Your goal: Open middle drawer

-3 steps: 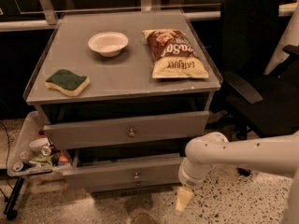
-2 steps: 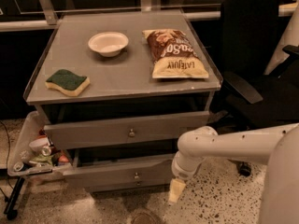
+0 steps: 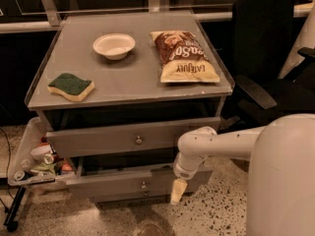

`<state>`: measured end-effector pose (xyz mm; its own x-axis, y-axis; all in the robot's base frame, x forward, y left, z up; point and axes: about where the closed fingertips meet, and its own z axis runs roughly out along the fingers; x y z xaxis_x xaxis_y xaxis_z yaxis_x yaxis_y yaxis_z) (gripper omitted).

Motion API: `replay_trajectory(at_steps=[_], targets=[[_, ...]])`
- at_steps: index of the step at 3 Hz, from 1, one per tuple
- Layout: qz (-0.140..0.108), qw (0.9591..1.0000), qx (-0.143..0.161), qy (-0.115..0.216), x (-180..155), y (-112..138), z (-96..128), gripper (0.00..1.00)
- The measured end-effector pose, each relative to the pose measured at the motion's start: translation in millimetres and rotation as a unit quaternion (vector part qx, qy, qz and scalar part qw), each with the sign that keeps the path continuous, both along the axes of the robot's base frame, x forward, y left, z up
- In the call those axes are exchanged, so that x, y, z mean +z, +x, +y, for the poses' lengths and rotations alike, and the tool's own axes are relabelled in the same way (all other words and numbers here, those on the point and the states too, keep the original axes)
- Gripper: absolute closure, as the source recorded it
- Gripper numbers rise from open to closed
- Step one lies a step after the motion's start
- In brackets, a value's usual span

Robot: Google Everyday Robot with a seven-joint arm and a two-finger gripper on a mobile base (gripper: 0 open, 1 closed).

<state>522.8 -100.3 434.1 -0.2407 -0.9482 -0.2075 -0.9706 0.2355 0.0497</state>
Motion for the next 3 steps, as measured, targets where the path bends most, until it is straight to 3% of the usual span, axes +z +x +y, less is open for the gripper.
replay_trajectory(at_steps=[2, 3], targets=[[0.042, 0.9988, 0.012, -0.020, -44, -23, -7, 0.00], [0.042, 0.9988, 0.012, -0.020, -41, -23, -7, 0.00]])
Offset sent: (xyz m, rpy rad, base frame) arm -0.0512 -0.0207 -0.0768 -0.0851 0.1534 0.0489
